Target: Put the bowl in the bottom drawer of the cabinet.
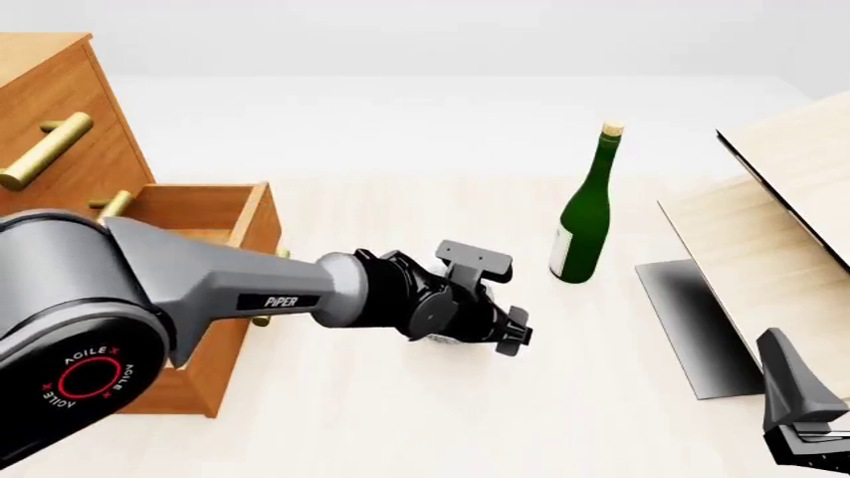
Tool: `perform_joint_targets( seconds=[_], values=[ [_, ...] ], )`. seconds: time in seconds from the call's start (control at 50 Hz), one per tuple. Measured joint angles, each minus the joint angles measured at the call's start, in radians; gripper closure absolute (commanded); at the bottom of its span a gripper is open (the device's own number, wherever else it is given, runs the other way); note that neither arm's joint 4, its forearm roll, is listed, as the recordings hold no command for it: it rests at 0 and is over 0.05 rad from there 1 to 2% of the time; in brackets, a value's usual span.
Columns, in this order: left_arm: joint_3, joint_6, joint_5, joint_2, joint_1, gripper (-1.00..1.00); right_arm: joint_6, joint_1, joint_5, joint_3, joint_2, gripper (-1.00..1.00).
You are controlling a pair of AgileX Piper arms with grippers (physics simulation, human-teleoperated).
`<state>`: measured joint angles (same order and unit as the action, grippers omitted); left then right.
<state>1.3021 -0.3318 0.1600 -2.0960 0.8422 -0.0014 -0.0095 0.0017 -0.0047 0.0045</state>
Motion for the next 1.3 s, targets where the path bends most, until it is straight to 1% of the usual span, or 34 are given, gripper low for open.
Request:
perform_joint_targets(
  seconds=[0.48,0.5,0.66,0.84,1.02,1.3],
  values=[
    [-0.019,-0.024,-0.026,0.006,0.003,-1.0,0.0,0.0,0.0,0.0,0.0,-1.0],
    [-0.019,-0.024,-0.026,0.006,0.003,1.0,0.0,0.0,0.0,0.0,0.0,-1.0],
    [-0.024,-0.031,-0.026,0.017,0.002,1.0,0.0,0.0,0.0,0.0,0.0,-1.0],
    [-0.02,-0.023,-0.032,0.03,-0.001,1.0,0.0,0.0,0.0,0.0,0.0,-1.0],
    [-0.021,0.005,-0.036,0.05,-0.019,1.0,0.0,0.0,0.0,0.0,0.0,-1.0],
    [-0.014,0.054,-0.008,0.107,-0.066,1.0,0.0,0.0,0.0,0.0,0.0,-1.0]
  ],
)
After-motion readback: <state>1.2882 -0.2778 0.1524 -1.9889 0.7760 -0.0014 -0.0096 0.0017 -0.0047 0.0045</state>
